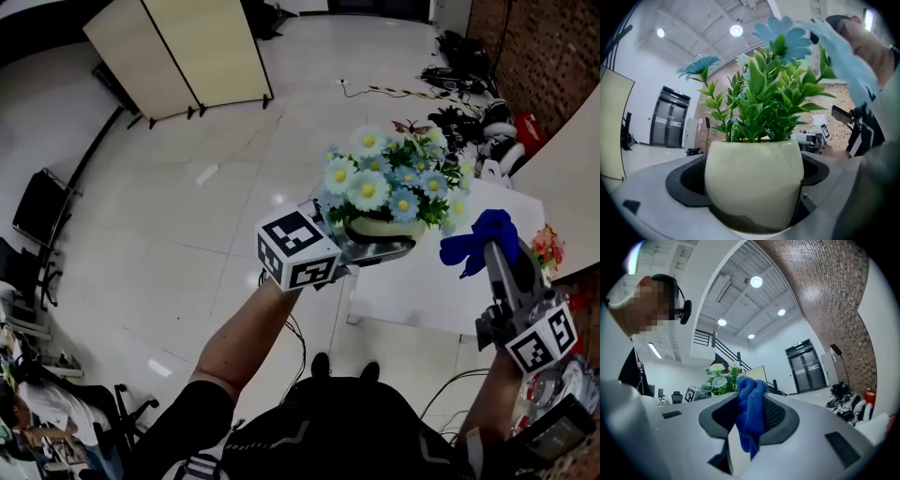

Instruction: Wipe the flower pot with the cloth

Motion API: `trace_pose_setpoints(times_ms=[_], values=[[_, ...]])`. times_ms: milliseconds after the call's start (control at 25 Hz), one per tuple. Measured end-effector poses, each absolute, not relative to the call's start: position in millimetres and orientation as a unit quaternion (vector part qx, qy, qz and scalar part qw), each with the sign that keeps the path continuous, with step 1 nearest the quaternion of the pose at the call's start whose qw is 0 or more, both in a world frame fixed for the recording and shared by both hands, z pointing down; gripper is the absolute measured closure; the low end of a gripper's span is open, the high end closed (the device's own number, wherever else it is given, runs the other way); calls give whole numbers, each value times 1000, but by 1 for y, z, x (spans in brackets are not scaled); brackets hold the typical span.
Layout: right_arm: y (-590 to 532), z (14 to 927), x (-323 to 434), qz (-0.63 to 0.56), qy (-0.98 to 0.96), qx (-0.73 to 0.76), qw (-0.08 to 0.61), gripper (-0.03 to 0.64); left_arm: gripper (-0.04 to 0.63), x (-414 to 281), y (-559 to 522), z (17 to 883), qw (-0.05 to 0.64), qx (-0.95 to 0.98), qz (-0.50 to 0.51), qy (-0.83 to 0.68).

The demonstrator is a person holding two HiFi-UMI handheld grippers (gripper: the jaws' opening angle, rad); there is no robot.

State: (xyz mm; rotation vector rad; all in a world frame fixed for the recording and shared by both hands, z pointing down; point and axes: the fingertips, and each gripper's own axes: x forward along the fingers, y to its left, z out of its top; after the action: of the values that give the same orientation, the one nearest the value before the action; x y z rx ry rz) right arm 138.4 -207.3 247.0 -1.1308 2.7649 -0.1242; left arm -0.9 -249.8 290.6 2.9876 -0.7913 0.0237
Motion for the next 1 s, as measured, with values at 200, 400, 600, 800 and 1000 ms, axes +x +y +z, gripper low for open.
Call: trace_pose_setpoints(times_ms=[200,400,600,800,1000], values=[[-199,220,112,-16,939,-332,82,514,25,12,-278,246,25,960,12,-280],[-194,198,78,3,952,-294,83,514,25,26,-276,220,20,961,19,-273],[-197,184,76,11,957,-282,68,514,25,33,-267,210,10,965,22,-261],[-187,199,78,16,958,-279,54,514,26,32,-244,223,2,968,20,-248],[-182,200,78,21,962,-269,40,514,26,30,-234,224,5,972,-10,-235]])
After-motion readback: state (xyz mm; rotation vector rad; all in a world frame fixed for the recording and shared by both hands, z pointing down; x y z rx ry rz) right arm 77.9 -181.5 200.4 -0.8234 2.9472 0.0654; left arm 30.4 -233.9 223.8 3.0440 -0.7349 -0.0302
